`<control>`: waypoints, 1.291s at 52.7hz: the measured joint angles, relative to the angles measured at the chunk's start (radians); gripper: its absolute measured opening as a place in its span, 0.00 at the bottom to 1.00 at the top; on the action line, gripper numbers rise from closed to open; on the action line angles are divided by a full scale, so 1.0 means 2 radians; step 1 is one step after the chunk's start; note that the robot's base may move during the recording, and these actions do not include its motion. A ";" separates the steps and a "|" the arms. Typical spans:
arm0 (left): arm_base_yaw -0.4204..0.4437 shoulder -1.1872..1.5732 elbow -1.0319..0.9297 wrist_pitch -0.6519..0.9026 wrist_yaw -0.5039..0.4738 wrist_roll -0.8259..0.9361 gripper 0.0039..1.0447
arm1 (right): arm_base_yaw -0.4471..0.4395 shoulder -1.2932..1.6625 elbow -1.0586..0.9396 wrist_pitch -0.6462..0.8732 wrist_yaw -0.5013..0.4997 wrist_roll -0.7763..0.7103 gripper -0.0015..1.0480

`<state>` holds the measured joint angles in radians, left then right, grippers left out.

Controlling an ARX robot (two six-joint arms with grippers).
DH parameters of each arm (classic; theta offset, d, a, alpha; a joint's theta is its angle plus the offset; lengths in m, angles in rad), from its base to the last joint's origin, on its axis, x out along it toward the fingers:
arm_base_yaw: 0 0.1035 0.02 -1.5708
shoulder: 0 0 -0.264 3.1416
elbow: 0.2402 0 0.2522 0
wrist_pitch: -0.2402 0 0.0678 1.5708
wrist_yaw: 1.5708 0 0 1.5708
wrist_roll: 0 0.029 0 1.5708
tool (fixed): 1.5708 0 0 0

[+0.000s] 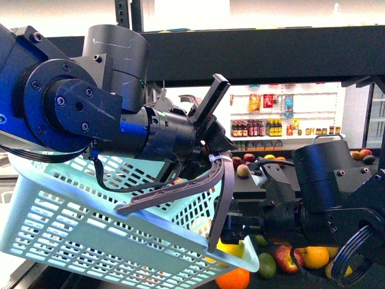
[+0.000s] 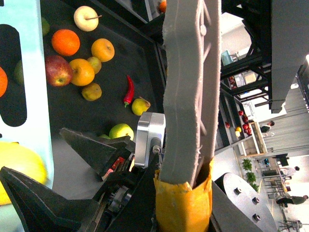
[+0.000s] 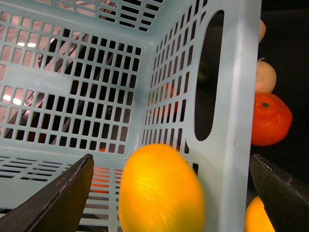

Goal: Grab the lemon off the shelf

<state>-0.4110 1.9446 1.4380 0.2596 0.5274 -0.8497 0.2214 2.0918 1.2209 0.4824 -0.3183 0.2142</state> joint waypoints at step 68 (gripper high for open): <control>-0.003 0.000 0.000 0.000 0.007 -0.006 0.10 | -0.127 0.179 -0.078 0.025 0.004 -0.135 0.93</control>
<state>-0.4171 1.9446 1.4376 0.2596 0.5415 -0.8619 -0.0330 2.4496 1.0641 0.5331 -0.3107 -0.0559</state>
